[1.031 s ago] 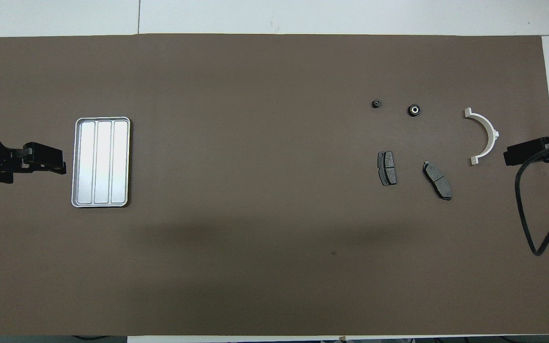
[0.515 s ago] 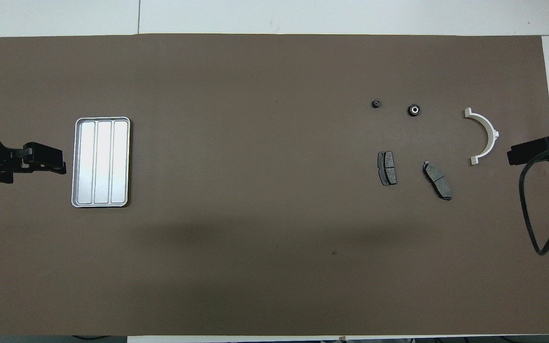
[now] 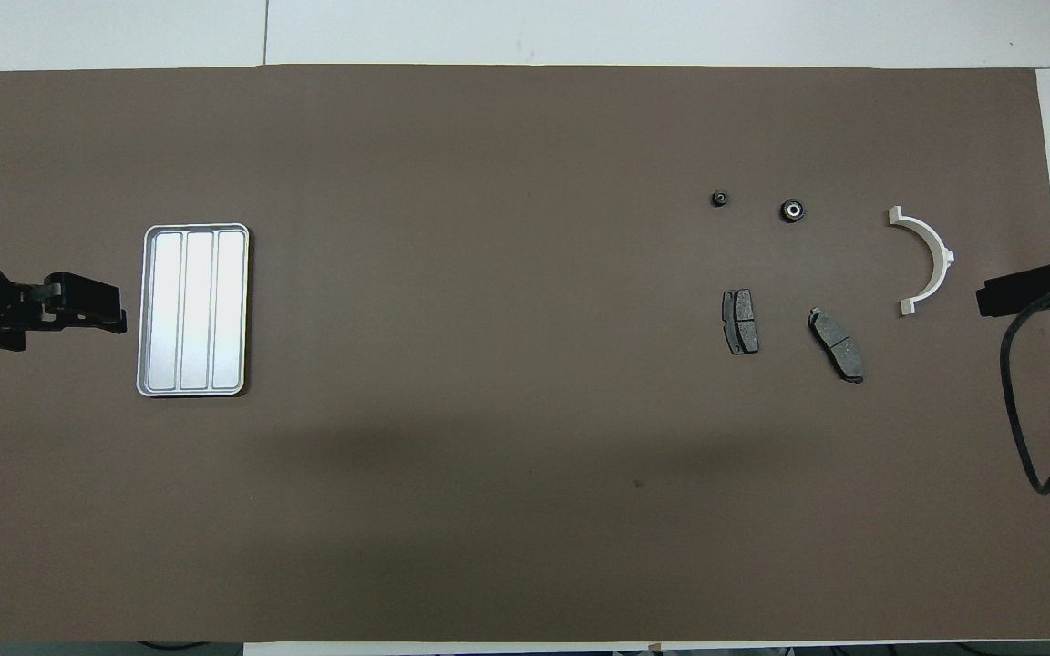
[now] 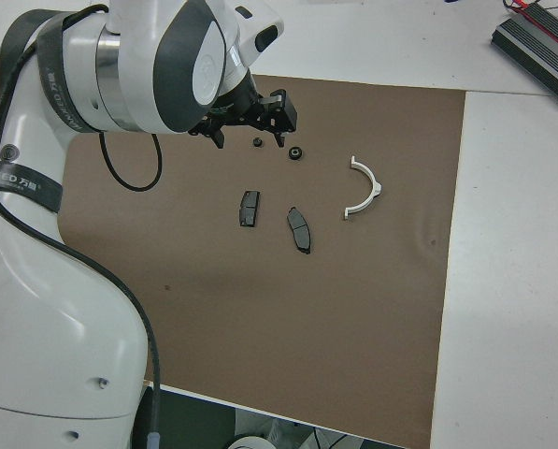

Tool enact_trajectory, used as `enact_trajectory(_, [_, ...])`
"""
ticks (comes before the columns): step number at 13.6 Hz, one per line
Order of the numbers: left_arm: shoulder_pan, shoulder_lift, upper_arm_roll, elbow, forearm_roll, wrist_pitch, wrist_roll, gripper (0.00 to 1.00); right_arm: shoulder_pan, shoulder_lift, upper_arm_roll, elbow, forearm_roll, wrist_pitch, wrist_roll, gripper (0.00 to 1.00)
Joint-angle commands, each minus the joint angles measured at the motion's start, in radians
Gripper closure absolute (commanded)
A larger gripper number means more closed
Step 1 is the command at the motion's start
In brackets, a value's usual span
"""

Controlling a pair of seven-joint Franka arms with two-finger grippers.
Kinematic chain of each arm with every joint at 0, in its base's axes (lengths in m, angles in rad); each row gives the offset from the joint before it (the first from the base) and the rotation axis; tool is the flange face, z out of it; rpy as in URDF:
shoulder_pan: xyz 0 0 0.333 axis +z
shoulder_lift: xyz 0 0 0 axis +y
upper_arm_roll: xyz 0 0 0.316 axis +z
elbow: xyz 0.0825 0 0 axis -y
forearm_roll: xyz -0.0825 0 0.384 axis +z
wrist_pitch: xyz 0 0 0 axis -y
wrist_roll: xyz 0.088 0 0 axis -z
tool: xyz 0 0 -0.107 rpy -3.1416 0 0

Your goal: Pick bearing gear from pile to tray

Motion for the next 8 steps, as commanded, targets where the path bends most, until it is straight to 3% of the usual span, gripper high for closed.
enact_trajectory(1, [0.003,-0.015,0.002,-0.007,-0.017,-0.012,0.008,0.0,-0.011,-0.013,0.008,-0.036,-0.002,0.047,0.018,0.0])
enact_trajectory(3, [0.003,-0.015,0.0,-0.007,-0.017,-0.012,0.008,0.0,-0.006,0.007,0.008,-0.078,-0.005,0.128,0.019,0.0])
enact_trajectory(8, [0.003,-0.015,0.0,-0.007,-0.017,-0.012,0.008,0.0,0.035,0.181,0.014,-0.109,-0.01,0.288,0.137,0.0])
